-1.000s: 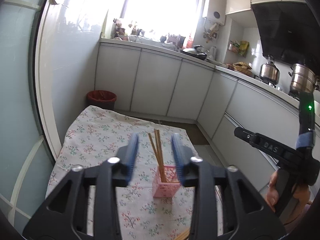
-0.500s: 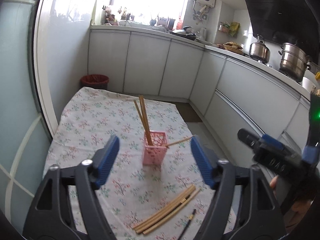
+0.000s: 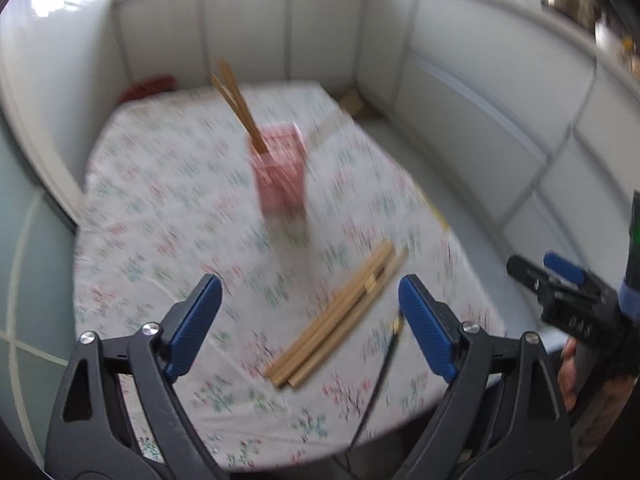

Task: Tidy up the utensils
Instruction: 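Move both open grippers down toward the wooden chopsticks on the cloth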

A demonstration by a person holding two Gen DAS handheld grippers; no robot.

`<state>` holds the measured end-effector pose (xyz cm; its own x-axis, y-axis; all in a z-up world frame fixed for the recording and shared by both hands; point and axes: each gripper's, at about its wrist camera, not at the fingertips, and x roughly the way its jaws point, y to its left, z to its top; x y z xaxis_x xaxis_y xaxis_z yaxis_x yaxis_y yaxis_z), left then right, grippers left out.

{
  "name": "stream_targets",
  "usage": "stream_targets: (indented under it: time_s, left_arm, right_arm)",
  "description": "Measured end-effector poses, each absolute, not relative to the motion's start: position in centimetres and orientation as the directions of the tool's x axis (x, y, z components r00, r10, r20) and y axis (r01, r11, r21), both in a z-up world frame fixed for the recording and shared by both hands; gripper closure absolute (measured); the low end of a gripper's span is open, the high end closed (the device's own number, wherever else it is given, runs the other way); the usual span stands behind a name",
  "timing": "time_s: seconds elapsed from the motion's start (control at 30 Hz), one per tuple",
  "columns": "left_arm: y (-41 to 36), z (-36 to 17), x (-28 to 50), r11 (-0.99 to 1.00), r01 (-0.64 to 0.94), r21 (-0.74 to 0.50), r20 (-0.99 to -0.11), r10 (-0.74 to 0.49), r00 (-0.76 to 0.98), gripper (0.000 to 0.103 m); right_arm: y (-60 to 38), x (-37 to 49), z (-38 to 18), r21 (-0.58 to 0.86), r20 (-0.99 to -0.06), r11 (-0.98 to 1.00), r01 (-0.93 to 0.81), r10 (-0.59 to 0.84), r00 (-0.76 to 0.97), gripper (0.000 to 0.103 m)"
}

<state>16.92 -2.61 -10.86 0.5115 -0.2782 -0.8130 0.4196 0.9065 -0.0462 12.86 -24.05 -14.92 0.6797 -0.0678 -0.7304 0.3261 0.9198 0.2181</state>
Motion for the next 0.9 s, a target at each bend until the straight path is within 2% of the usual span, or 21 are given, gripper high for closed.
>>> stream_targets:
  time_s: [0.13, 0.27, 0.33, 0.4, 0.5, 0.6, 0.9]
  left_arm:
    - [-6.2, -14.7, 17.9, 0.877, 0.481, 0.001, -0.878, -0.23, 0.419, 0.013]
    - [-9.8, -16.9, 19.0, 0.864, 0.495, 0.093, -0.874, -0.168, 0.457, 0.013]
    - [-11.1, -18.1, 19.7, 0.862, 0.493, 0.117, -0.874, -0.146, 0.463, 0.019]
    - [-12.7, -19.3, 20.9, 0.856, 0.498, 0.135, -0.879, -0.129, 0.458, 0.036]
    - [-14.8, -20.8, 22.1, 0.834, 0.522, 0.178, -0.887, -0.093, 0.451, 0.051]
    - [-15.9, -22.2, 23.3, 0.812, 0.545, 0.209, -0.9, -0.058, 0.432, 0.052]
    - [-16.8, -23.6, 25.1, 0.791, 0.583, 0.185, -0.925, -0.06, 0.375, 0.052]
  right_arm:
    - [-26.4, 12.6, -17.6, 0.246, -0.763, 0.9, 0.361, -0.05, 0.645, 0.008]
    - [-27.9, 12.9, -19.5, 0.286, -0.792, 0.873, 0.395, -0.017, 0.611, 0.008]
    - [-28.4, 13.0, -19.8, 0.312, -0.793, 0.866, 0.391, 0.01, 0.609, 0.008]
    - [-28.6, 13.0, -19.8, 0.311, -0.791, 0.864, 0.396, 0.004, 0.611, 0.008]
    - [-28.9, 13.1, -20.0, 0.323, -0.796, 0.859, 0.397, 0.02, 0.605, 0.008]
    - [-29.4, 13.5, -20.4, 0.352, -0.801, 0.845, 0.403, 0.049, 0.596, 0.008]
    - [-30.1, 14.0, -21.0, 0.39, -0.811, 0.817, 0.424, 0.087, 0.579, 0.008]
